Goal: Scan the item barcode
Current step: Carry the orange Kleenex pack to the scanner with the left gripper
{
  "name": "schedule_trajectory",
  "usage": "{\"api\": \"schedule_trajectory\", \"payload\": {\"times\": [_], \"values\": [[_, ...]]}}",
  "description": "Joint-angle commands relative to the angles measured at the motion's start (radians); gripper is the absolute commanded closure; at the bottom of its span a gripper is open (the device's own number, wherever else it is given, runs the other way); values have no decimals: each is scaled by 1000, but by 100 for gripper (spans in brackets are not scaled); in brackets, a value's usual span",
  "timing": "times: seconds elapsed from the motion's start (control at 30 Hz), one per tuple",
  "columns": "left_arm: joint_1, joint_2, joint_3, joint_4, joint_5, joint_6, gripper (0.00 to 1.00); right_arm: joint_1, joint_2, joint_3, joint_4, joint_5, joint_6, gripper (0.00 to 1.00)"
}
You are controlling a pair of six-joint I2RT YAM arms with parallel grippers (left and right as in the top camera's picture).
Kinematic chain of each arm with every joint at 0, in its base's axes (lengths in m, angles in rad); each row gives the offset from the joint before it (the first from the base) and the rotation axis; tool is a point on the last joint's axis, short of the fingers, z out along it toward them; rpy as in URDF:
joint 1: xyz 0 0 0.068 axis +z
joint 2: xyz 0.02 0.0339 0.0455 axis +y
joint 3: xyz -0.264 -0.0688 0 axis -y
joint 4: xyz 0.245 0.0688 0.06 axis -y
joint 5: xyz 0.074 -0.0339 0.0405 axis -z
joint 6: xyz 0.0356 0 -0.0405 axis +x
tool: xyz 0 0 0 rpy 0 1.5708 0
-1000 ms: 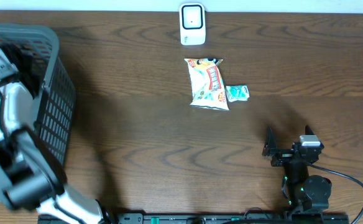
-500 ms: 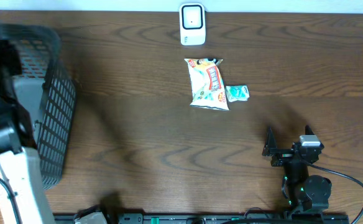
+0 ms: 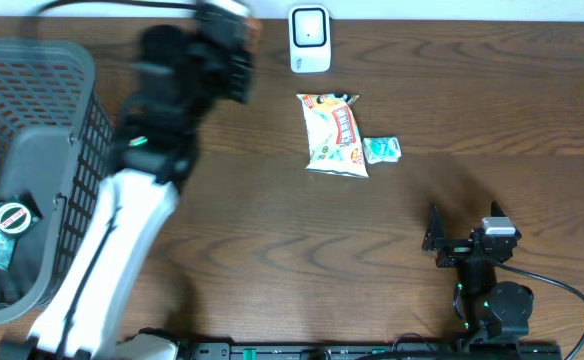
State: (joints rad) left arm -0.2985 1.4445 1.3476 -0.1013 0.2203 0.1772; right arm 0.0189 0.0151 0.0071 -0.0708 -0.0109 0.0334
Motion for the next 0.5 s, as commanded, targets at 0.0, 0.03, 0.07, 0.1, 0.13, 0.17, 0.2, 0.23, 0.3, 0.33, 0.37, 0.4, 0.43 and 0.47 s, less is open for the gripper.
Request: {"api": "schedule_trajectory", "payload": {"times": [0.0,0.03,0.07,0.1,0.13,0.17,0.2,0.23,0.3,0.33,0.37,0.4,0.43,0.47], "values": [[-112,153,12,83,15,-14,92,-4,-4,-2,-4,2,7,1],[-134,192,12,107,15,-14,92,-4,-4,-2,-4,2,6,1],[-153,224,12,128,15,-14,93,-4,-4,-2,-4,2,7,1],[-173,261,12,154,15,-14,92,-4,-4,-2,-4,2,6,1],[-194,299,12,182,15,-14,92,-4,-4,-2,-4,2,6,1],[-209,325,12,202,15,-14,92,-4,-4,-2,-4,2,6,1],[-226,356,12,226,15,-14,93,-4,-4,-2,-4,2,6,1],[-239,380,12,245,15,-14,93,-4,-4,-2,-4,2,6,1],[-267,431,12,285,15,-14,92,-4,-4,-2,-4,2,6,1],[-277,449,12,296,15,-14,91,-4,-4,-2,-4,1,6,1],[-286,468,12,308,15,-14,87,-4,-4,-2,-4,2,6,1],[-293,484,12,317,15,-14,87,-4,-4,-2,-4,1,6,1],[-300,498,12,322,15,-14,87,-4,-4,-2,-4,2,6,1],[-305,510,12,324,15,-14,86,-4,-4,-2,-4,2,6,1]]}}
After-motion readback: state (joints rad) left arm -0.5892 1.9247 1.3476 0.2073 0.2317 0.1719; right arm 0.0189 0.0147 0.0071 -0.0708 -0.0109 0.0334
